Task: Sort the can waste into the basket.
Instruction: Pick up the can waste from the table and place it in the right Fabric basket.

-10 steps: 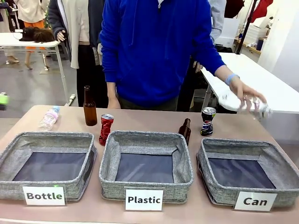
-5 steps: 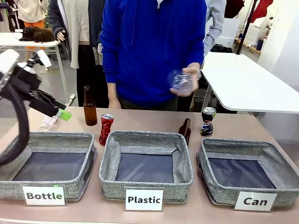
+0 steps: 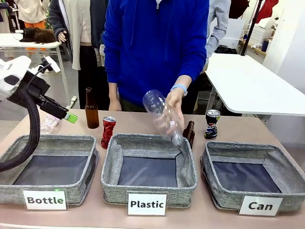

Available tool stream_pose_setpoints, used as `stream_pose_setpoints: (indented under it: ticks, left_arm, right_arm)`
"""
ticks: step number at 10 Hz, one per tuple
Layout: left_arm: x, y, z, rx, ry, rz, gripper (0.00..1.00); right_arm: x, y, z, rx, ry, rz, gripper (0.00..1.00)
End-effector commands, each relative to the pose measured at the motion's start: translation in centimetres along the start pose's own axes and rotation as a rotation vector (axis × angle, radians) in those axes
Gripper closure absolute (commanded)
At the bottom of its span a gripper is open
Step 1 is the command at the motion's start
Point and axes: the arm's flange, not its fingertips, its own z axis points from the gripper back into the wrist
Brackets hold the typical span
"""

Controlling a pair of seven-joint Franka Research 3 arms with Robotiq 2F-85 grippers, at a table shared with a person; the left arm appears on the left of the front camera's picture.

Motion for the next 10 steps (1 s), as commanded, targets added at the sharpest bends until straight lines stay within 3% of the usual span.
stream_pose_setpoints:
  ticks: [1,3,8,10]
  left_arm:
    - [0.7,1.9,-2.2,-0.015,-0.056,-0.036,0.0]
    - [1.3,2.7,-4.3,-0.06,-0.139,-0.169,0.0]
    - [1.5,5.9,-9.6,-0.135,-0.08,-0.273,0.0]
    - [1.2,7.2,-8.5,-0.187,-0.044,-0.265,0.0]
  right_arm:
    - [0.3,-0.1,0.1,0.019,-0.013,0.032,0.0]
    - [0.3,-0.1,0.1,0.019,-0.013,0.032,0.0]
    - [0.3,-0.1,0.1,0.019,-0.013,0.032,0.0]
    - [0.3,-0.1,0.1,0.019,-0.013,0.032,0.0]
